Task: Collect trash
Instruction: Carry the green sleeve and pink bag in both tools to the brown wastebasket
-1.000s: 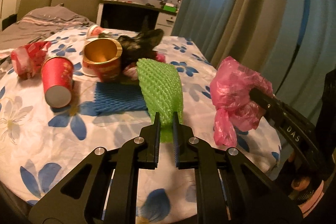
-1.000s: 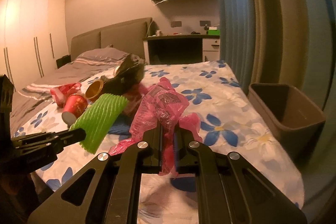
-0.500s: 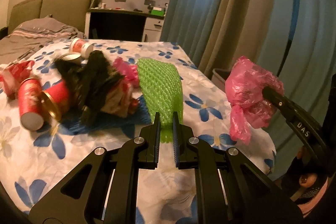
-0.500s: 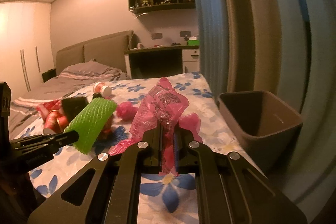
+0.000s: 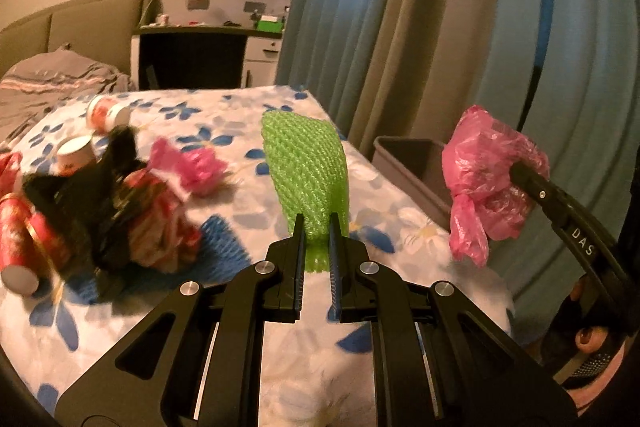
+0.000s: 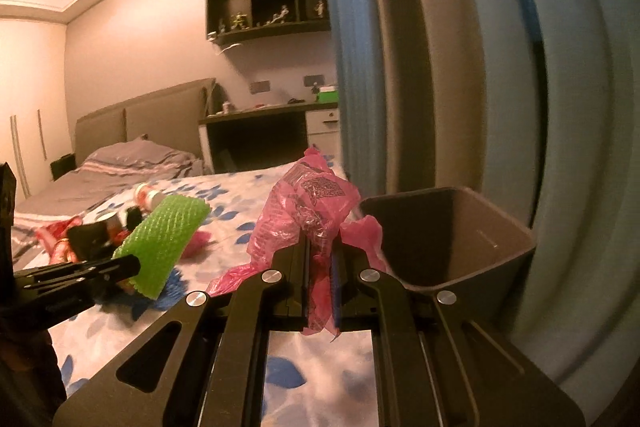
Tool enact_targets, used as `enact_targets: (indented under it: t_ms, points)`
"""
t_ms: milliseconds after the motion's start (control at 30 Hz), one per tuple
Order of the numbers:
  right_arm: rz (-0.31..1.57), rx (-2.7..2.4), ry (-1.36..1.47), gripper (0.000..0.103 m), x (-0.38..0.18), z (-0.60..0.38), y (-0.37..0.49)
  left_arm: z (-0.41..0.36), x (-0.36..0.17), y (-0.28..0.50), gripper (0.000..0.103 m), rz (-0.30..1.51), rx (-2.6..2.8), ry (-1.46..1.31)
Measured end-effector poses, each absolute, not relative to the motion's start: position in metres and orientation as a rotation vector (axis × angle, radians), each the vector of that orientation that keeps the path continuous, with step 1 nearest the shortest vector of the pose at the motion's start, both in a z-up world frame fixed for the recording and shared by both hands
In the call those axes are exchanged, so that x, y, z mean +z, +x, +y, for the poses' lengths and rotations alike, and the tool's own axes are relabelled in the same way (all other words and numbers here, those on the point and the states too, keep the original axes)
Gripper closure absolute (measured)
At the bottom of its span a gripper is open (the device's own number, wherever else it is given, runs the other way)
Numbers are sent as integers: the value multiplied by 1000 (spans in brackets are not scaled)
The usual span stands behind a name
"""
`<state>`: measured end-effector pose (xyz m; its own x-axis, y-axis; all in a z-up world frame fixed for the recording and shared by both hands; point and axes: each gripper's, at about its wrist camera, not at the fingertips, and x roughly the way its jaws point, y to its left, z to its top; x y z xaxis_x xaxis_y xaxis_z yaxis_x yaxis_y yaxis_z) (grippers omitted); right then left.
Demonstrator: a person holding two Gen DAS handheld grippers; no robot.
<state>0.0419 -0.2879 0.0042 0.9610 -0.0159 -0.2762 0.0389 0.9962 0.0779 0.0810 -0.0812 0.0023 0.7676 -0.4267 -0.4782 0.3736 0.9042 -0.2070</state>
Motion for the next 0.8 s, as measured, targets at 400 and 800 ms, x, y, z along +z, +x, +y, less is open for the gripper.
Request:
enact_targets:
  t_ms: [400,800]
  points:
    - [208,-171,91,94,19,-346,58,-168,29,123,93,460,-552,-61]
    - [195,-264,125,94,17,-392,81,-243,24,173,93,458,-650,-52]
